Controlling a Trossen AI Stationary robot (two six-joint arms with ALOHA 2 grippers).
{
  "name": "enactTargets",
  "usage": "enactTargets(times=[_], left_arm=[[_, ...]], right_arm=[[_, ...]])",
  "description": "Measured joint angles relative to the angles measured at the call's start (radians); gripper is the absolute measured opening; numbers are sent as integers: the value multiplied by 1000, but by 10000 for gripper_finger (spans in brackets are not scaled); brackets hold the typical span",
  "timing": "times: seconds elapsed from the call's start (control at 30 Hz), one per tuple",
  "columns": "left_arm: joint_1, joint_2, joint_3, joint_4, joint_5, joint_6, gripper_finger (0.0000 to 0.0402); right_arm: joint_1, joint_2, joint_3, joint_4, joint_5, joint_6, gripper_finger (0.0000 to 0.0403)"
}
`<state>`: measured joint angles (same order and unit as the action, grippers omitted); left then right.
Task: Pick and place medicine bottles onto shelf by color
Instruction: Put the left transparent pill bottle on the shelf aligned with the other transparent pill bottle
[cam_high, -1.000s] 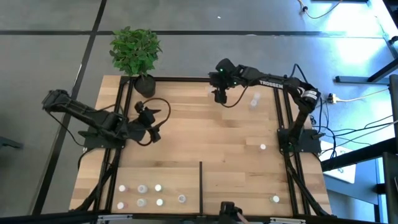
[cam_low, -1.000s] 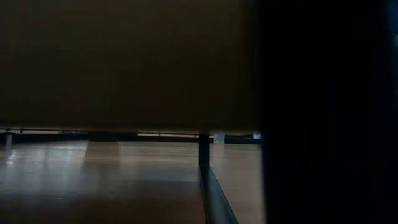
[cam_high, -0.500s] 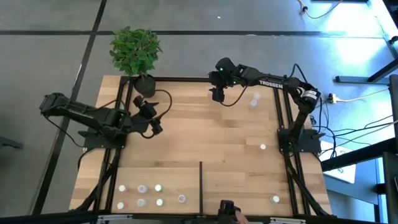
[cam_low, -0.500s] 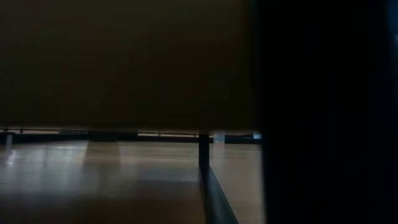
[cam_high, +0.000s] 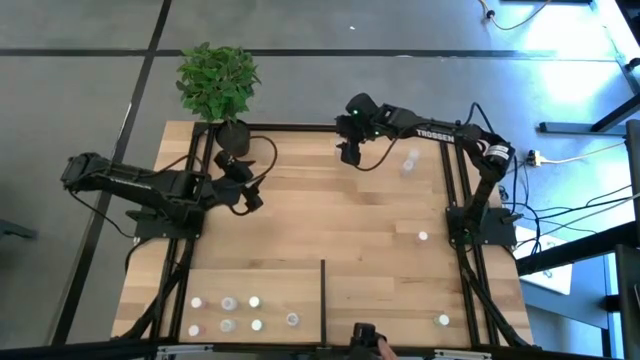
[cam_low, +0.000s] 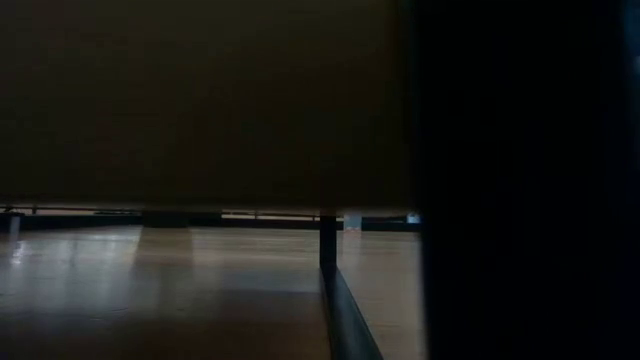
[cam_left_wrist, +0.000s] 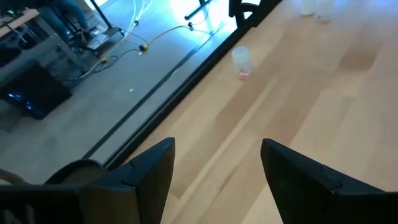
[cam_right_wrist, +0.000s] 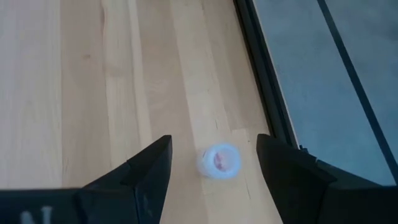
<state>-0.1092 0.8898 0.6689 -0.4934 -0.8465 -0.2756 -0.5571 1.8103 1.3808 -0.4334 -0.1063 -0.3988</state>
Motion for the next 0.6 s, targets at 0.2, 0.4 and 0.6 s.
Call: enactTargets(times=[0.2,0.4,0.6], left_arm=[[6,0,0,0,29,-2,231],[6,0,0,0,29,-3,231],[6,0,0,0,27,-2,231]], right_arm=[[0,63,0,-11,0,-57,237],[0,117,0,-1,20,-107,237],[-4,135,0,11,96,-118,237]])
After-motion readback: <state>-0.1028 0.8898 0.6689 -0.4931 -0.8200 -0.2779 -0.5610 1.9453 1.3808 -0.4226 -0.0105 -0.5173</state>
